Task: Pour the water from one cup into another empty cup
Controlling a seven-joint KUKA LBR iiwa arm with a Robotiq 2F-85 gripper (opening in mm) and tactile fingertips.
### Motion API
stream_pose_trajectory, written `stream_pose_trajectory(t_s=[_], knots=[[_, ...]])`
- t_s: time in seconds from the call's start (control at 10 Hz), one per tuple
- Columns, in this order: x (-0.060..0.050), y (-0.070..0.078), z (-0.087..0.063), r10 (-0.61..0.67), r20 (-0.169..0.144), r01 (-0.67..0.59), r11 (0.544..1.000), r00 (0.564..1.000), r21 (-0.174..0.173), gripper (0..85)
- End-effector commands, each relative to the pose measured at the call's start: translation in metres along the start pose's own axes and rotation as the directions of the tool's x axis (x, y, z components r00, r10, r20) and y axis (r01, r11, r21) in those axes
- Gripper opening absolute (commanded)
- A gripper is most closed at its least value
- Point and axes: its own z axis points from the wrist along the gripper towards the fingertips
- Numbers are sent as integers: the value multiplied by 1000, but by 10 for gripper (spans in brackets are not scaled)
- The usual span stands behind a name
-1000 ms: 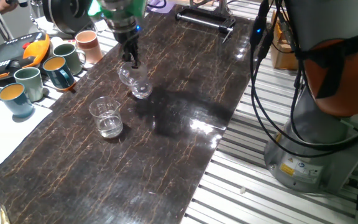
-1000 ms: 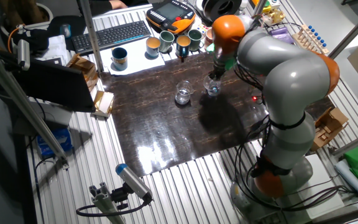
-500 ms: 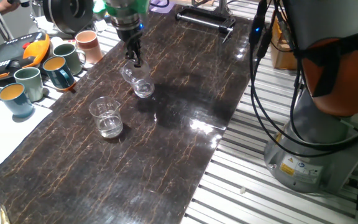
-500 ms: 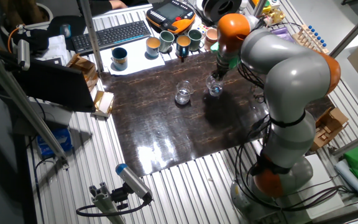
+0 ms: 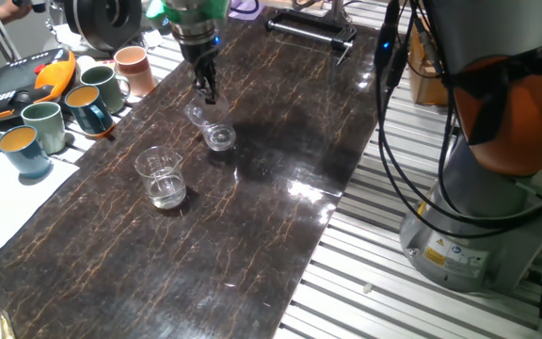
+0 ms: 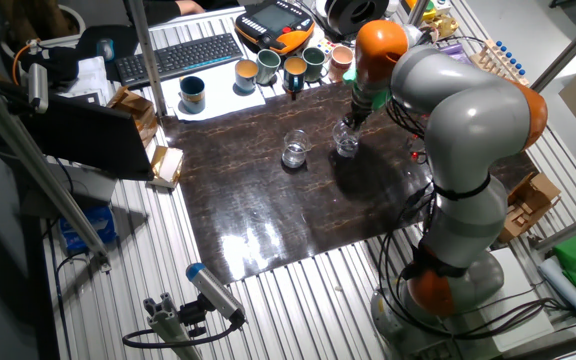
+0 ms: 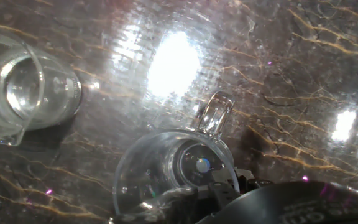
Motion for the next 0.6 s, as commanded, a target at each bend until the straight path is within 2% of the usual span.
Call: stream_pose_trajectory(t_s=[0.0, 0.5], knots=[[0, 0, 1, 2, 1, -2, 1000, 1000, -16, 7], [0, 0, 7, 2, 2, -2, 998, 1000, -63, 7]])
